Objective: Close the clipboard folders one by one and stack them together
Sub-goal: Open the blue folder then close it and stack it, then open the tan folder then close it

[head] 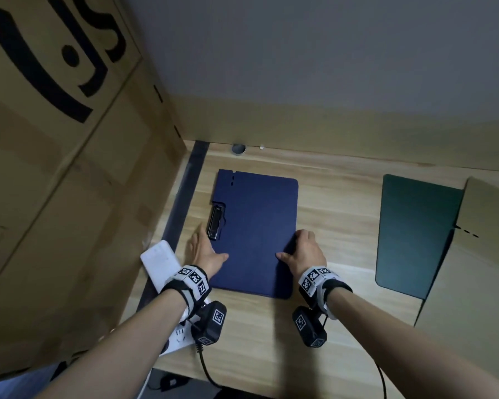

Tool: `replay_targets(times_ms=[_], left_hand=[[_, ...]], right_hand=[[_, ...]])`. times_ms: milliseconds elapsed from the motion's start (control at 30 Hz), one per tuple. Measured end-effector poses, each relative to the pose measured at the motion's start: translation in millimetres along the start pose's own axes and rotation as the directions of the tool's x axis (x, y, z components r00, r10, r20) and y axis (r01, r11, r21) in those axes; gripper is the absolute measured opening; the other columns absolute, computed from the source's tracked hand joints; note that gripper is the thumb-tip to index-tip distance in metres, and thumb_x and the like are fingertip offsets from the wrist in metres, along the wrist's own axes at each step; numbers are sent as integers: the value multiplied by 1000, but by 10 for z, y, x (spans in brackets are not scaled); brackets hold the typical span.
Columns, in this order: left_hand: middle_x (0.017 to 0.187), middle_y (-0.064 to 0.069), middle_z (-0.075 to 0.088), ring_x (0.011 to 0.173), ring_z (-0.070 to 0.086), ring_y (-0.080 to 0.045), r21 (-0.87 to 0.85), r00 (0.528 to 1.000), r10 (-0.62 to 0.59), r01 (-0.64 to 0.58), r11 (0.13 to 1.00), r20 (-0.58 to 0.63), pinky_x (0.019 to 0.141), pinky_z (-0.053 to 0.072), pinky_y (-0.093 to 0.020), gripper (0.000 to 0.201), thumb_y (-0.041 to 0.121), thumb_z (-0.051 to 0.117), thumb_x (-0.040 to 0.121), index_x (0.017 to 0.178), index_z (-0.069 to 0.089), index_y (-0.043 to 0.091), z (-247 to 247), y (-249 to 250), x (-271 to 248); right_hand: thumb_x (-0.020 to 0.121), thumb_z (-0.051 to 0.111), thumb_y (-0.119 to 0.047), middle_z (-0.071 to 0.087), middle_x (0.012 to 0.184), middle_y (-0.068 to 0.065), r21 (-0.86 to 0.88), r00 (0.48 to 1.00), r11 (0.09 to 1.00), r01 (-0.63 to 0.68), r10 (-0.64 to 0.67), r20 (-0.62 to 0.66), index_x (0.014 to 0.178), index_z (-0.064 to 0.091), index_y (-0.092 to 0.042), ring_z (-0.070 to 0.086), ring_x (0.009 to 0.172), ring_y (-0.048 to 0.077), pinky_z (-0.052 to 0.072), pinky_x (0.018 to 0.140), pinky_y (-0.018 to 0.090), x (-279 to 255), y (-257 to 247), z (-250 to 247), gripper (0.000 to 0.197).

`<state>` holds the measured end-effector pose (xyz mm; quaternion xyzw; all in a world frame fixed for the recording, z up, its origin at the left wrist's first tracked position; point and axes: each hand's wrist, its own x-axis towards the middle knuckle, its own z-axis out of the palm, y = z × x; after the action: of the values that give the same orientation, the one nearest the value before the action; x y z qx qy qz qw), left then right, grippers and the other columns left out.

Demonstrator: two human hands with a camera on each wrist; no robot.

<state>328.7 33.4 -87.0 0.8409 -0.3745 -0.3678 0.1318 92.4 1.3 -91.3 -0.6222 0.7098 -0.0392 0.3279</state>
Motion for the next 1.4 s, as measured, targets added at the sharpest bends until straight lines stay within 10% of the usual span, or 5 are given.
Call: replay_targets(times_ms=[633, 1000, 1400], left_hand=[[152, -6, 25, 144, 21, -26, 188, 979, 110, -142, 972, 173, 119, 21, -33, 96, 16, 69, 72, 153, 17, 19, 862, 745, -590], [139, -13, 46, 131, 43, -33, 245, 999, 43, -45, 969, 15, 108, 37, -41, 63, 27, 66, 76, 133, 43, 13, 853, 1062, -736], [123, -11, 60, 110, 58, -23, -203, 940, 290, -252, 946, 182, 88, 41, -24, 43, 1, 53, 91, 133, 50, 6, 1909, 2090, -1555]], right_hand=[[72, 82, -26, 45, 126, 13, 55, 981, 982, -182, 186, -65, 118, 47, -10, 59, 103, 41, 49, 88, 46, -200, 1133, -592, 60], [82, 70, -45, 60, 129, 4, 253, 996, 963, -89, 81, 42, 143, 37, -17, 60, 114, 25, 47, 100, 39, -347, 1577, -929, 74], [93, 52, -37, 53, 126, 14, 87, 909, 960, -267, 281, -307, 124, 56, -7, 48, 117, 31, 41, 102, 41, -542, 3333, -2130, 43]])
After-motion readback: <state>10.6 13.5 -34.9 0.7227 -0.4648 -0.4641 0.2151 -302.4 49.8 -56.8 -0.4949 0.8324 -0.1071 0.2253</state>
